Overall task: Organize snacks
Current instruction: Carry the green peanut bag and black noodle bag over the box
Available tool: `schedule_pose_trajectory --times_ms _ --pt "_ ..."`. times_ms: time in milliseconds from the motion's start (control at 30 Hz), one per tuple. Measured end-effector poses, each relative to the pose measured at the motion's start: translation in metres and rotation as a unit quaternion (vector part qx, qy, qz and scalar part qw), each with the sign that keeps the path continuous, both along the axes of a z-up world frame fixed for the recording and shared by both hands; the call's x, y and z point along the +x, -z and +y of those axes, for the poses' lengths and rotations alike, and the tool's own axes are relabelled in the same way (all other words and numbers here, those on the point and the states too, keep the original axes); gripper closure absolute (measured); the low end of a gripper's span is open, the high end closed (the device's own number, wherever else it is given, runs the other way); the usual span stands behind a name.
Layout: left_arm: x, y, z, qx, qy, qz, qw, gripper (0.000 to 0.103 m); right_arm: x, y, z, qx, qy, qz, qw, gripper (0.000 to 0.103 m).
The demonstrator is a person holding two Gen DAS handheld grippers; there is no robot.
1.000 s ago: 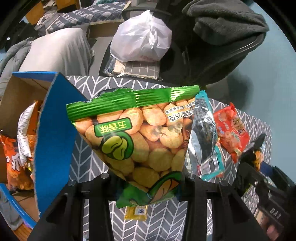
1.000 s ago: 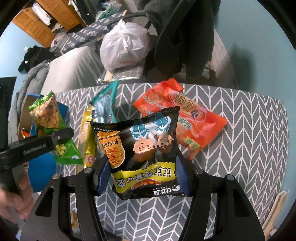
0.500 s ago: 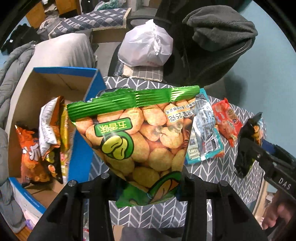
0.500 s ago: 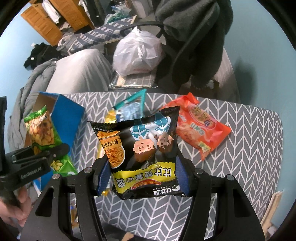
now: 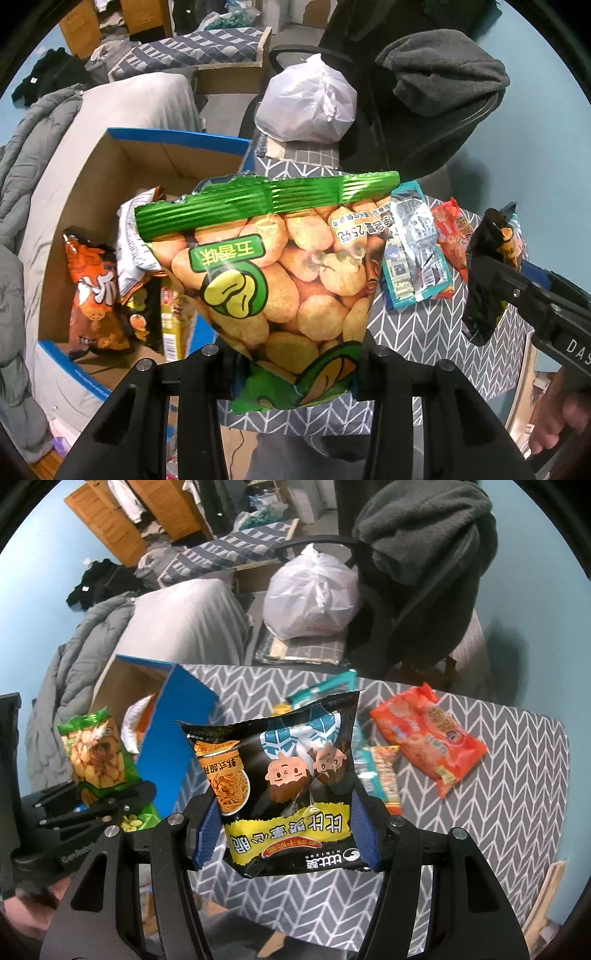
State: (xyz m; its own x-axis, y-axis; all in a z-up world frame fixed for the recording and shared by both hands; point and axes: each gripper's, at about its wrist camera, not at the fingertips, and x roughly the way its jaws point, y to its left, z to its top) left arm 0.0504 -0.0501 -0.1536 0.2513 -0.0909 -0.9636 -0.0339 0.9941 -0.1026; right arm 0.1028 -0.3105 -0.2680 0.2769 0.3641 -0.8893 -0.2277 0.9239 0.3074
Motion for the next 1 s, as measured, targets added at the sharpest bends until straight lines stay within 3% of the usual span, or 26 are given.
schedule_pose_trajectory --times_ms 567,1000 --pt "-0.026 -0.025 0.073 -0.008 -0.056 -0.021 0.9982 0.062 0.001 -0.014 0.093 0.024 -0.074 -0.017 0.997 0.042" --pt "-0.03 -0.016 0.143 0.01 -0.101 -0.02 0.9947 0.062 0.023 -0.011 0.185 0.042 -0.136 -0.014 0.99 0.042"
